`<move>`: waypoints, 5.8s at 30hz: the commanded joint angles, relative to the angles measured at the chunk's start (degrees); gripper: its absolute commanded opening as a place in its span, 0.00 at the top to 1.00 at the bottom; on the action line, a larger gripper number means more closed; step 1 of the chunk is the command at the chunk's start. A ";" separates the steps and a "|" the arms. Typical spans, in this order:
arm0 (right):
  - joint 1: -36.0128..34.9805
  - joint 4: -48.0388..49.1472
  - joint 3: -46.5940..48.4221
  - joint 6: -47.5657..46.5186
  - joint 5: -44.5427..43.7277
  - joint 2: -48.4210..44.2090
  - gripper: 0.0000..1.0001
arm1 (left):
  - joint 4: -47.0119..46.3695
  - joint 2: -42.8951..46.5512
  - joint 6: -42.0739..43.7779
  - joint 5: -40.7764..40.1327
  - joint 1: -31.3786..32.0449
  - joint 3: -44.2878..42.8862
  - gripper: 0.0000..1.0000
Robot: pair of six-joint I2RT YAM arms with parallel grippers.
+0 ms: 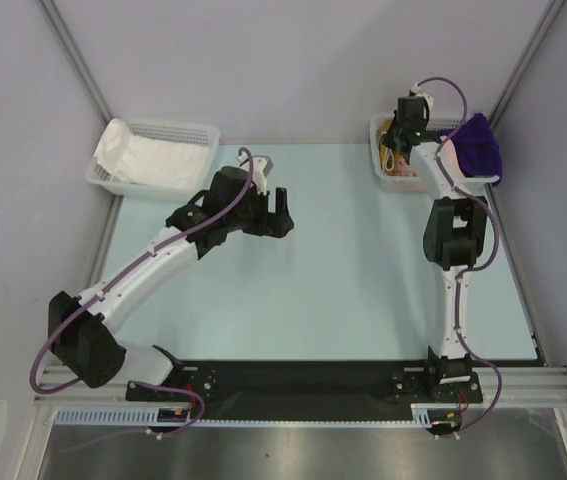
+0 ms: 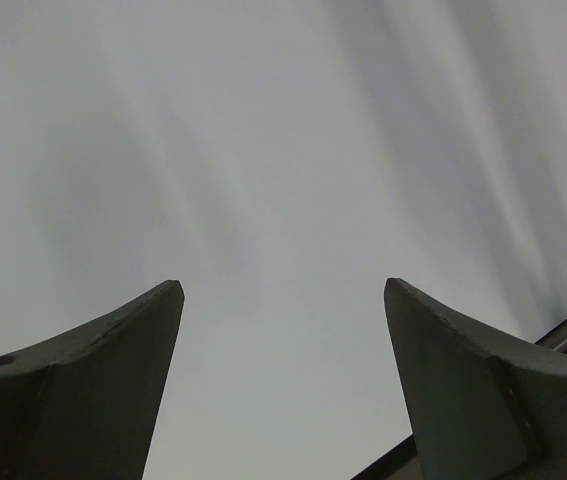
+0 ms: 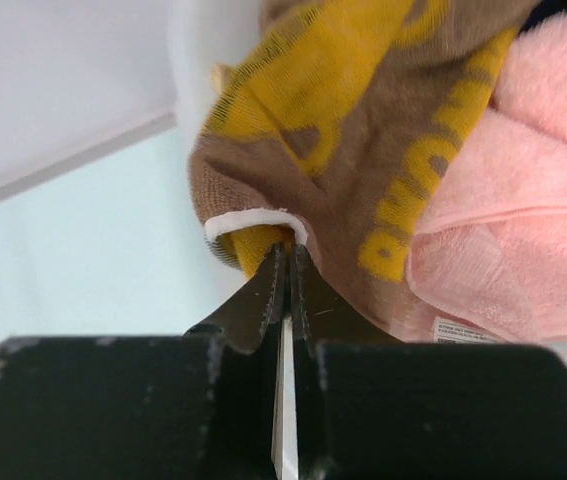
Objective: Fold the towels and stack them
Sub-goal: Grab crumpled towel, then move the towel to the center of the board, then flatten out the crumpled towel
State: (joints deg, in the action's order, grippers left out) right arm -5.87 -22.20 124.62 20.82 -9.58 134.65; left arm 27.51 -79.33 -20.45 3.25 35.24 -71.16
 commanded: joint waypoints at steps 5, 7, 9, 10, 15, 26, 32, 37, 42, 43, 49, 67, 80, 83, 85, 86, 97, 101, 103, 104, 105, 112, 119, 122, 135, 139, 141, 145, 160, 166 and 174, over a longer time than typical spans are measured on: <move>-2.21 1.98 5.46 -1.92 3.07 -15.63 1.00 | -3.77 4.97 0.94 1.24 -1.40 1.46 0.13; -3.44 1.11 5.99 -2.97 2.73 -19.15 1.00 | -4.56 6.20 0.23 1.94 -2.45 2.24 0.14; -4.93 0.23 5.64 -3.59 4.21 -21.96 1.00 | -5.18 6.99 0.06 2.82 -3.60 2.51 0.14; -5.46 -0.30 5.55 -3.59 4.57 -24.41 1.00 | -5.18 7.26 -0.20 3.78 -4.73 2.60 0.14; -11.44 -2.94 3.19 -6.14 3.78 -32.68 1.00 | -6.76 9.10 -1.87 5.98 -7.91 3.30 0.14; -14.36 6.27 -50.04 7.82 3.70 -63.95 0.95 | -6.94 10.60 -2.75 4.93 -12.66 3.21 0.14; -11.18 9.10 -73.10 10.83 6.09 -70.83 0.62 | -6.85 8.84 -5.56 5.02 -12.39 5.50 0.17; -19.78 8.39 -66.45 3.89 4.29 -69.89 0.55 | -9.31 11.46 -13.82 1.86 -12.39 13.55 0.20; -27.26 11.38 -54.00 -5.16 12.47 -55.40 0.51 | -11.60 17.97 -20.41 -6.83 -12.48 22.98 0.25; -27.70 11.73 -51.78 -5.96 15.01 -52.24 0.52 | -11.25 19.29 -21.29 -8.24 -12.57 25.34 0.25; -30.07 9.11 -32.64 -11.83 21.44 -27.10 0.53 | -9.05 32.47 -24.38 -15.19 -12.74 32.12 0.26; -37.90 -3.28 -13.19 -23.63 21.99 -2.47 0.48 | -8.08 36.88 -21.04 -11.86 -13.18 30.46 0.24; -38.43 -8.12 -6.15 -25.92 19.60 5.00 0.47 | -10.19 36.62 -21.48 -10.89 -13.27 32.39 0.25; -38.95 -9.70 -4.04 -26.00 21.97 6.50 0.48 | -10.45 36.70 -21.91 -11.24 -13.27 32.83 0.24; -39.04 -10.58 -3.24 -26.01 22.85 7.46 0.53 | -10.63 36.88 -22.18 -11.24 -13.36 33.27 0.24; -39.13 -10.94 -2.89 -26.00 22.94 7.82 0.56 | -10.89 36.97 -22.44 -11.24 -13.36 33.27 0.24; -37.38 -7.52 -12.35 -22.67 16.52 -6.39 1.00 | -14.23 35.47 -24.55 -10.19 -13.36 36.17 0.26; -37.46 -5.31 -18.69 -22.05 15.22 -14.84 1.00 | -16.43 34.25 -25.43 -10.10 -13.36 38.19 0.28; -37.46 -4.62 -21.24 -21.44 12.76 -18.97 1.00 | -18.35 32.93 -25.78 -9.58 -13.36 39.25 0.28; -37.37 -2.96 -24.22 -21.09 11.62 -22.29 1.00 | -19.41 31.71 -25.87 -8.36 -13.45 40.12 0.28; -37.37 -2.33 -25.38 -21.08 11.17 -23.72 1.00 | -20.73 31.69 -25.96 -7.47 -13.36 40.56 0.27; -36.06 -3.82 -28.37 -18.18 1.86 -33.74 1.00 | -39.07 19.06 -25.70 1.48 -13.36 40.66 0.21; -32.89 -6.19 -34.43 -15.55 -1.84 -44.81 1.00 | -50.79 5.52 -23.68 10.18 -13.10 34.69 0.22; -30.71 -5.49 -38.12 -14.23 -2.02 -47.02 1.00 | -52.63 1.03 -21.83 11.60 -13.18 32.22 0.24; -24.55 -3.47 -42.00 -13.26 0.44 -48.87 1.00 | -64.32 -12.42 -20.51 16.88 -12.74 32.13 0.33; -23.40 -3.73 -42.17 -13.17 0.88 -49.04 1.00 | -68.01 -16.03 -20.95 21.00 -12.74 31.08 0.35; -23.22 -3.73 -42.18 -13.17 0.97 -48.96 1.00 | -70.04 -16.82 -21.39 21.36 -12.74 31.52 0.35; -22.70 -3.73 -42.44 -13.17 1.06 -49.04 1.00 | -70.57 -16.74 -21.13 20.31 -12.83 31.52 0.36; -20.94 -3.82 -41.91 -13.17 1.76 -49.57 1.00 | -70.66 -20.42 -23.32 21.80 -12.83 24.75 0.71; -20.50 -4.08 -40.77 -13.44 1.76 -50.01 1.00 | -69.35 -20.43 -22.80 21.54 -12.83 22.47 1.00; -20.06 -5.58 -35.85 -11.86 0.01 -52.73 1.00 | -51.09 -8.49 -14.72 13.29 -12.13 15.70 1.00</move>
State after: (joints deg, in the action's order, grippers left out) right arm -26.28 -28.88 84.03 7.88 -8.36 86.41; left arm -30.11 -96.18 -40.88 21.28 22.57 -50.52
